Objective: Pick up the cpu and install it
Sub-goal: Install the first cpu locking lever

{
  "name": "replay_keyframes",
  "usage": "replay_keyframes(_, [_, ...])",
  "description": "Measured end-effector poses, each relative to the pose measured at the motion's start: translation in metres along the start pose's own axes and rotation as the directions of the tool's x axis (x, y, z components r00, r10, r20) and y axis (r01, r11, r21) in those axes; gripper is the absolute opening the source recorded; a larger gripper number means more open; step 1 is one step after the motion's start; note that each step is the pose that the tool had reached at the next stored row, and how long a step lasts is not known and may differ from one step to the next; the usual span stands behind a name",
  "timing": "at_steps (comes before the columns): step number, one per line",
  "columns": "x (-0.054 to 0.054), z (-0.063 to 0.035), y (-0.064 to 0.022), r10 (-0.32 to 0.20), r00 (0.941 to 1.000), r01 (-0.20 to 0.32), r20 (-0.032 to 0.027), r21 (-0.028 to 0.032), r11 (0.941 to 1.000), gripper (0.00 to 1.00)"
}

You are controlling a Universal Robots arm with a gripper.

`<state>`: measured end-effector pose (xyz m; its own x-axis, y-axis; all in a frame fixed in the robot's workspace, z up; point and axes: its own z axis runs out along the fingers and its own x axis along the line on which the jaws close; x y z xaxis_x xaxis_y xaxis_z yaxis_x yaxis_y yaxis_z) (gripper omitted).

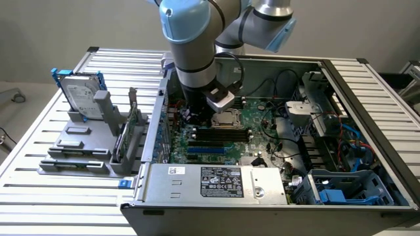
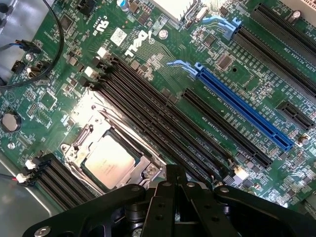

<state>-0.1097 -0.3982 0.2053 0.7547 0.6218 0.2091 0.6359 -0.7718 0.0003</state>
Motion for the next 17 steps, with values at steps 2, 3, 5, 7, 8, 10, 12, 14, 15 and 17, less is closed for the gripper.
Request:
replay_keyframes(2, [-0.0004, 0.0009, -0.0004, 0.0, 1.0, 0.0, -0.0003, 0.0002, 1.0, 0.11])
replay_keyframes(3, [-0.0005, 0.0011, -0.0006, 0.0, 1.0, 0.0, -0.0003, 0.0003, 1.0, 0.11])
replay_keyframes(5, [-0.0007, 0.0014, -0.001, 0.0, 1.0, 0.0, -0.0005, 0.0009, 1.0, 0.11])
replay_keyframes(7, [-0.0007, 0.0018, -0.0013, 0.0, 1.0, 0.0, -0.0016, 0.0019, 1.0, 0.11])
replay_keyframes(8, [-0.0008, 0.002, -0.0014, 0.0, 1.0, 0.0, -0.0021, 0.0023, 1.0, 0.11])
replay_keyframes(10, [-0.0008, 0.0023, -0.0017, 0.001, 1.0, -0.001, -0.0027, 0.0032, 1.0, 0.11])
replay_keyframes(12, [-0.0007, 0.0026, -0.0019, 0.001, 1.0, -0.001, -0.0035, 0.0042, 1.0, 0.11])
replay_keyframes(14, [-0.0007, 0.003, -0.0022, 0.001, 1.0, -0.001, -0.0044, 0.0053, 1.0, 0.11])
replay_keyframes(15, [-0.0005, 0.0033, -0.0024, 0.001, 1.0, -0.001, -0.0051, 0.0058, 1.0, 0.11])
replay_keyframes(17, [-0.0003, 0.0043, -0.003, 0.001, 1.0, -0.001, -0.0055, 0.0064, 1.0, 0.11])
